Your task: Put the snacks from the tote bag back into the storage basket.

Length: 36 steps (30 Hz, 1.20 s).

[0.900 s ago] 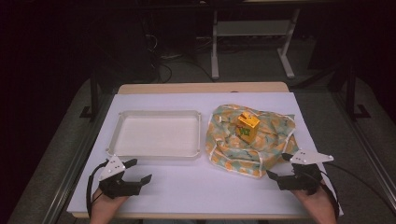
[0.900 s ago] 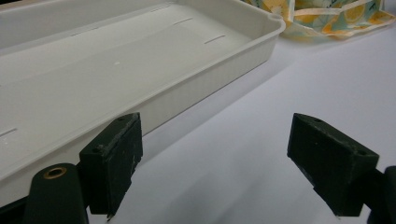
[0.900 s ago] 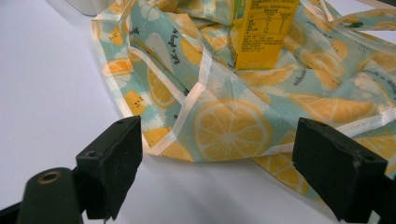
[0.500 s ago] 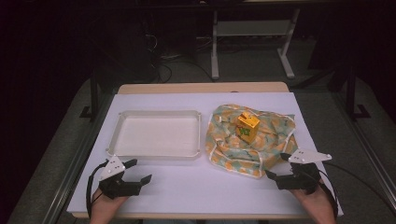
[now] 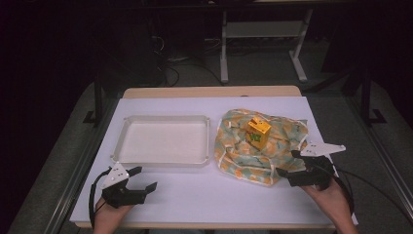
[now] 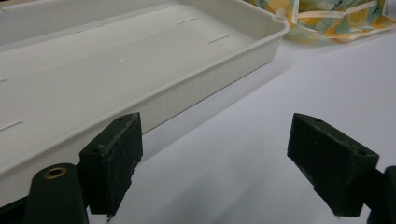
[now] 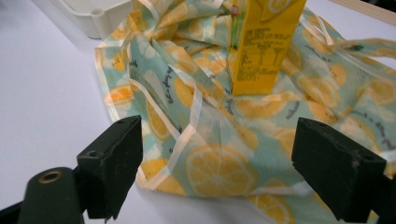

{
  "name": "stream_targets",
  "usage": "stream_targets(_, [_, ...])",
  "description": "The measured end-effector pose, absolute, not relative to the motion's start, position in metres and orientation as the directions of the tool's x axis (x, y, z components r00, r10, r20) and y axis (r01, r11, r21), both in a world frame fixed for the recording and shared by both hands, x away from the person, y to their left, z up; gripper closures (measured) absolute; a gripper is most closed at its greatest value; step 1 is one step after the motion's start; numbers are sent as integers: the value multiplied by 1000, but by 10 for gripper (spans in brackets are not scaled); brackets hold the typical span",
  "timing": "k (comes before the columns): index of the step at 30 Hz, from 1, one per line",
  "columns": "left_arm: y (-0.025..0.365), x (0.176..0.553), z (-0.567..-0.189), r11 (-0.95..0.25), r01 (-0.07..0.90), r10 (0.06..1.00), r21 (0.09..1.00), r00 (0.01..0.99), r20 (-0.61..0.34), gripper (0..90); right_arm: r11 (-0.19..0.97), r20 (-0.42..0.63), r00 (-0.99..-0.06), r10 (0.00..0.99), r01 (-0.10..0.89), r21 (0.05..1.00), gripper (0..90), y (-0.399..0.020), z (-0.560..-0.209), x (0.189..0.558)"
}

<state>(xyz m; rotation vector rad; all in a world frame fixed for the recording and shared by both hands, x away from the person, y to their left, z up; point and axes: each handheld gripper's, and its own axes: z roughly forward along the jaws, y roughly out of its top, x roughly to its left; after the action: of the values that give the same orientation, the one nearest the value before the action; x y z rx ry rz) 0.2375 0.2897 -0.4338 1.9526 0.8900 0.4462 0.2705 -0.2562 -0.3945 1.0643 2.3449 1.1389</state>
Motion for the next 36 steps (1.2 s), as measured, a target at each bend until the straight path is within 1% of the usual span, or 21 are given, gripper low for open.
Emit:
stream_targets(2, [290,238,-433,-329,404,736,853,676,-36,178,420,25,-679,734,482,769,154,-254,-389,276])
stream_targets(3, [290,238,-433,-329,404,737,853,675,-35,178,446,5,-692,722,471,761,151,-251,-383,281])
stream_targets(4, [290,238,-433,-330,404,736,853,676,-35,178,446,5,-692,722,471,761,151,-251,-383,281])
stream_targets(5, [290,238,-434,-324,405,739,855,673,-39,178,453,0,-692,722,473,756,151,-249,-375,288])
stream_targets(7, [290,237,-434,-320,406,739,856,672,-42,178,455,1,-695,719,472,755,151,-248,-374,290])
stream_targets(9, [290,238,-434,-314,402,740,860,672,-43,178,459,13,-697,717,486,744,151,-246,-367,303])
stream_targets(11, [290,238,-434,-317,404,738,858,673,-44,178,463,14,-700,714,487,741,151,-245,-365,305])
stream_targets(15, [291,238,-433,-327,400,735,856,678,-36,178,507,-23,-715,699,473,720,150,-235,-356,321])
stream_targets(17, [291,238,-433,-327,400,735,856,678,-36,178,508,-21,-717,697,473,720,150,-234,-355,324])
stream_targets(18, [291,238,-433,-329,401,734,855,678,-35,178,524,-41,-715,698,471,710,150,-231,-351,331])
stream_targets(20, [291,237,-433,-329,401,734,855,678,-35,178,527,-39,-716,697,474,706,150,-228,-348,337])
stream_targets(36, [291,238,-434,-322,401,735,858,677,-40,178,560,-28,-727,686,503,659,162,-208,-340,375])
